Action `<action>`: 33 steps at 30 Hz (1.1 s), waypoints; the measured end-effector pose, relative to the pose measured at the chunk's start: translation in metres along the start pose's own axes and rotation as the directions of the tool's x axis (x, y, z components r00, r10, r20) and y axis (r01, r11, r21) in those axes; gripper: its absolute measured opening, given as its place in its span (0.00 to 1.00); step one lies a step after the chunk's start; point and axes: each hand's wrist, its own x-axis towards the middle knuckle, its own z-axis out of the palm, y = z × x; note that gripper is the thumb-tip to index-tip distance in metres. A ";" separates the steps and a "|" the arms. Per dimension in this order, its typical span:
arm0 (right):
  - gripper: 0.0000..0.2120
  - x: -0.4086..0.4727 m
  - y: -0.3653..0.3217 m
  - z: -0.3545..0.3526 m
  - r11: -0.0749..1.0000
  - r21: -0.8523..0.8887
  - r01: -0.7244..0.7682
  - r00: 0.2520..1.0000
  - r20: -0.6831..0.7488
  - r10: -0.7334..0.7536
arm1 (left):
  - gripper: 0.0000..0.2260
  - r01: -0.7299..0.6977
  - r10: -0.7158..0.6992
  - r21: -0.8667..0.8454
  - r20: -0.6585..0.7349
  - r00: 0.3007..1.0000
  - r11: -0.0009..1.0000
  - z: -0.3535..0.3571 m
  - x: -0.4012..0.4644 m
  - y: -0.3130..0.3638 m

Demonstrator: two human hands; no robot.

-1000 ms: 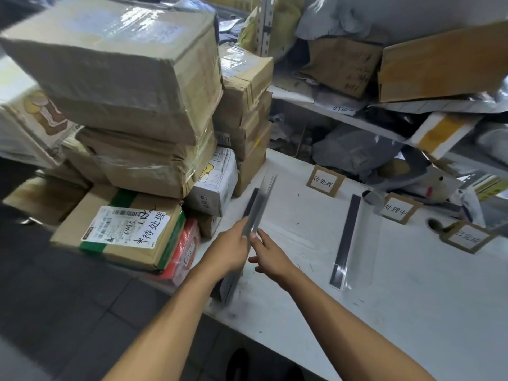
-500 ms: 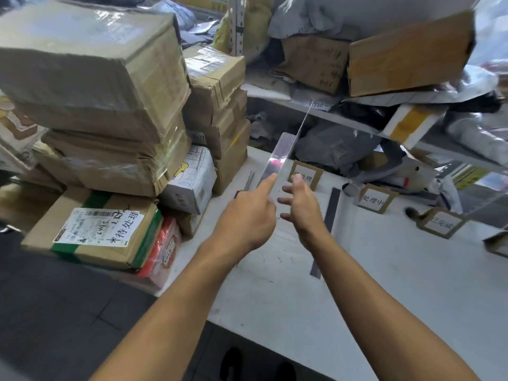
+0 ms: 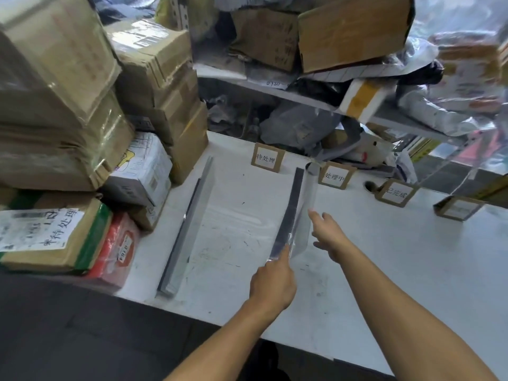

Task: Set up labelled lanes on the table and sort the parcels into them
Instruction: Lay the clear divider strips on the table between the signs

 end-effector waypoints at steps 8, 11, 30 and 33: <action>0.28 -0.004 0.009 0.013 0.995 -0.054 0.080 0.993 0.089 -0.075 | 0.26 -0.016 0.021 -0.104 0.046 0.999 0.994 0.028 0.001 -0.001; 0.27 -0.002 0.011 0.013 0.989 -0.103 0.102 0.992 0.087 -0.093 | 0.26 -0.031 0.039 -0.134 0.051 0.998 0.991 0.034 0.000 0.001; 0.26 0.014 0.019 0.008 0.911 -0.390 0.134 0.991 0.027 -0.134 | 0.35 -0.044 0.064 -0.135 0.146 0.987 0.990 0.068 0.013 -0.007; 0.28 0.012 0.022 0.009 0.922 -0.367 0.125 0.992 0.038 -0.119 | 0.36 -0.056 0.072 -0.115 0.139 0.988 0.992 0.068 0.015 -0.007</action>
